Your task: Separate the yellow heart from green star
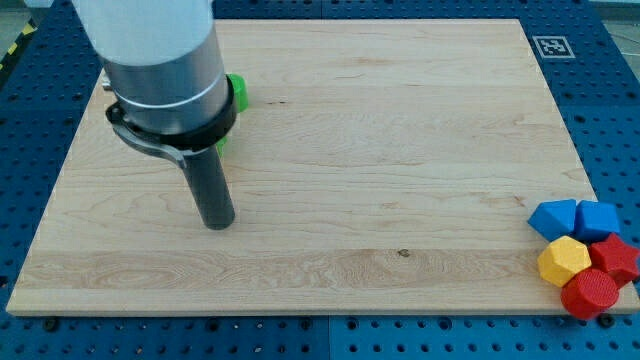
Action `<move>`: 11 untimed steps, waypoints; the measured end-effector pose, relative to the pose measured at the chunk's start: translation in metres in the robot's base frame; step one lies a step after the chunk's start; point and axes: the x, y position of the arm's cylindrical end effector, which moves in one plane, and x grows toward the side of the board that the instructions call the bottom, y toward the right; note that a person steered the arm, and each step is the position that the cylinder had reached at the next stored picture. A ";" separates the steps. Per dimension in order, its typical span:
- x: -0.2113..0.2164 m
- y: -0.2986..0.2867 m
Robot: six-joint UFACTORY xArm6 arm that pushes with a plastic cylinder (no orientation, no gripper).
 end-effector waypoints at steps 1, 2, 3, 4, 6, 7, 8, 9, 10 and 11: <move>-0.013 -0.013; -0.020 -0.027; -0.021 -0.039; -0.028 -0.060; -0.069 -0.072; -0.072 -0.059; -0.072 -0.041; -0.072 -0.037; -0.072 -0.032; -0.067 -0.017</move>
